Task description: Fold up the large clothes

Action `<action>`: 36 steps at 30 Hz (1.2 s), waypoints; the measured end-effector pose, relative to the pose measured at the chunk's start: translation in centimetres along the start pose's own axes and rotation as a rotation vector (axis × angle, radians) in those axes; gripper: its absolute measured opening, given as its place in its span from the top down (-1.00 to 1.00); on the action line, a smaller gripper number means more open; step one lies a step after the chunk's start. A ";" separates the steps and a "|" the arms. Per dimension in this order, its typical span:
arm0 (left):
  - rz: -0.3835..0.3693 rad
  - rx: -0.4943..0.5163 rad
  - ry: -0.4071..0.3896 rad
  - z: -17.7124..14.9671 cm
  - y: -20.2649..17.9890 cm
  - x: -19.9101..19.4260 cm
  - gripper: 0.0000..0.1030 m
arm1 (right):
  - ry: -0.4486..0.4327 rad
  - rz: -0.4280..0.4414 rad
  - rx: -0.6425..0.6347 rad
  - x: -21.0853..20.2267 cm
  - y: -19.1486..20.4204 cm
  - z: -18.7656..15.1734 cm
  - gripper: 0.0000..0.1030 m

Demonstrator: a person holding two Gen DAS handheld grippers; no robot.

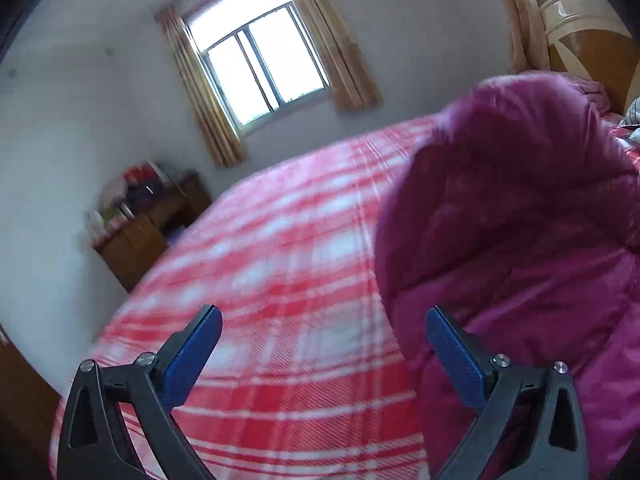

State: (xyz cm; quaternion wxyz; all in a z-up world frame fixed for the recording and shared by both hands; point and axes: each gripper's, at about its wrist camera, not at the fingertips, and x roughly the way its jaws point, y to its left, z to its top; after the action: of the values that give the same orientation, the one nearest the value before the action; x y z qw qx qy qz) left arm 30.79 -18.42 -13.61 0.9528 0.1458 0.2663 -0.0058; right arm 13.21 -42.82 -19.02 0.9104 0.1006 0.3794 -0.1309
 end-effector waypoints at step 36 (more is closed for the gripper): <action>-0.503 0.019 -0.214 -2.4 -5.8 -6.7 -0.97 | 0.001 0.336 -0.020 -0.7 2.2 5.1 0.58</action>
State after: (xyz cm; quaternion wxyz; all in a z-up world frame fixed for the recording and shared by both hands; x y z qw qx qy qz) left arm 23.30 -23.77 -13.79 0.9426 0.0824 0.1920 -0.2603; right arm 16.76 -42.04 -14.79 0.9203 0.1534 0.3590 0.0269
